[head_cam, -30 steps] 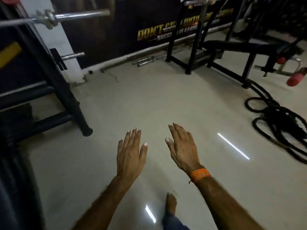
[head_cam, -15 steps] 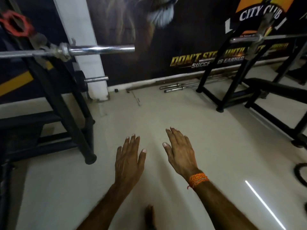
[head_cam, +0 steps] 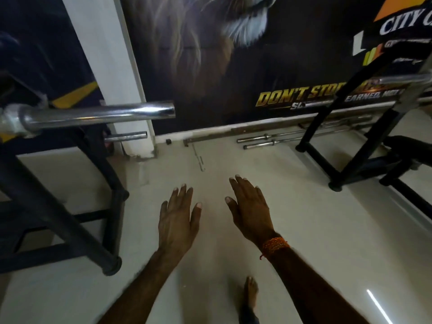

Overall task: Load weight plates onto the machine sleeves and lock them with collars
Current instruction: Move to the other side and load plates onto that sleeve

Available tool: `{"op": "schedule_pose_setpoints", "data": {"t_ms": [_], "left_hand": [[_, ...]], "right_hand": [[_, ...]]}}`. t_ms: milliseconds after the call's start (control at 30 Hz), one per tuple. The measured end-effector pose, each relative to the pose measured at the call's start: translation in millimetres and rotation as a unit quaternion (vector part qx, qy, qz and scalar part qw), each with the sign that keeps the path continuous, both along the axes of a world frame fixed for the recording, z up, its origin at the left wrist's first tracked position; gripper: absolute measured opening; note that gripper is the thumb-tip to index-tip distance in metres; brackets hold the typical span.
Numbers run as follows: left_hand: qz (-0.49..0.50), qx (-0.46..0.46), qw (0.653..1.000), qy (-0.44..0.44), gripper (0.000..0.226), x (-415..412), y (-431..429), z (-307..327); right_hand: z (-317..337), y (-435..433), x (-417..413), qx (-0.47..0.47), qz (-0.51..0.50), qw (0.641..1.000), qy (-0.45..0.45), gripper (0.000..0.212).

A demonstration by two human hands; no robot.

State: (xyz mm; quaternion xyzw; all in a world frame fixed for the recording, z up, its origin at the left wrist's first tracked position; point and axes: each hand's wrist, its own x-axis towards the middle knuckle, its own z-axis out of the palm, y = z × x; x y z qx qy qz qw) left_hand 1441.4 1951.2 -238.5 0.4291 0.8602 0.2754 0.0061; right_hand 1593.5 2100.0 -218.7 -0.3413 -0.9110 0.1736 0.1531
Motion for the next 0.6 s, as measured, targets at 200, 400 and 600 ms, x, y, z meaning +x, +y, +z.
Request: {"op": "schedule_pose_setpoints", "data": {"t_ms": [200,400,600], "left_hand": [[0.074,-0.002,0.997,-0.015,0.069,-60,133,-15],[0.149,0.002,0.988,-0.035,0.069,-125,228,-8],[0.228,-0.007,0.973,-0.028,0.068,-220,291,-20]], "right_hand": [[-8,156,-83,0.012,0.065,0.998,0.007,0.065],[1,267,-182,0.02,0.155,0.988,-0.009,0.061],[-8,346,-298,0.022,0.211,0.976,-0.037,0.067]]}}
